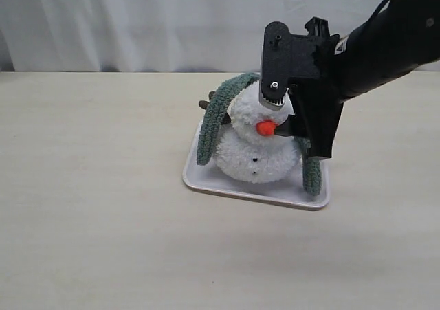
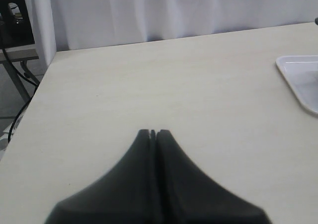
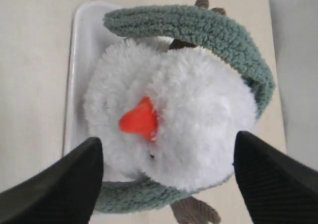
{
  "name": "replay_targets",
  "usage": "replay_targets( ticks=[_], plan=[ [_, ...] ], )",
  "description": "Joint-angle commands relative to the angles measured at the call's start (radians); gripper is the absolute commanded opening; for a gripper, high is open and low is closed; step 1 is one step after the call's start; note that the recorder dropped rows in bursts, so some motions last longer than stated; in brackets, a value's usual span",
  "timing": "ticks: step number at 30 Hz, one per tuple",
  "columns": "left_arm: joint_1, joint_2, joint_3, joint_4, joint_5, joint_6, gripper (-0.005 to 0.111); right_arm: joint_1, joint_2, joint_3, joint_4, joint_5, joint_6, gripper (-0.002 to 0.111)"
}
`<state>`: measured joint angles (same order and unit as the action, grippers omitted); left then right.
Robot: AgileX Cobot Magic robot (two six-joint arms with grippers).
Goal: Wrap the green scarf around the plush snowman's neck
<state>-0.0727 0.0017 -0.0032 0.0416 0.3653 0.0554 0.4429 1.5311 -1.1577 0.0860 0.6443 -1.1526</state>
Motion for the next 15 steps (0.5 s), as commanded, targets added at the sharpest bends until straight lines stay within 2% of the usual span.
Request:
replay_targets(
  ticks=[1, 3, 6, 9, 15],
  plan=[
    [0.001, -0.002, 0.003, -0.001, -0.011, -0.001, 0.000, 0.001, -0.046, 0.005, 0.137, 0.065, 0.074, 0.069],
    [0.001, -0.002, 0.003, -0.001, -0.011, -0.001, 0.000, 0.001, -0.062, 0.005, 0.240, 0.065, 0.177, 0.066],
    [0.001, -0.002, 0.003, -0.001, -0.011, -0.001, 0.000, 0.001, -0.083, 0.003, 0.344, 0.068, 0.325, 0.050],
    [0.001, -0.002, 0.003, -0.001, -0.011, -0.001, 0.000, 0.001, -0.087, -0.023, 0.346, 0.137, 0.388, 0.034],
    [0.001, -0.002, 0.003, -0.001, -0.011, -0.001, 0.000, 0.019, -0.087, -0.068, 0.330, 0.166, 0.592, 0.012]
  ],
)
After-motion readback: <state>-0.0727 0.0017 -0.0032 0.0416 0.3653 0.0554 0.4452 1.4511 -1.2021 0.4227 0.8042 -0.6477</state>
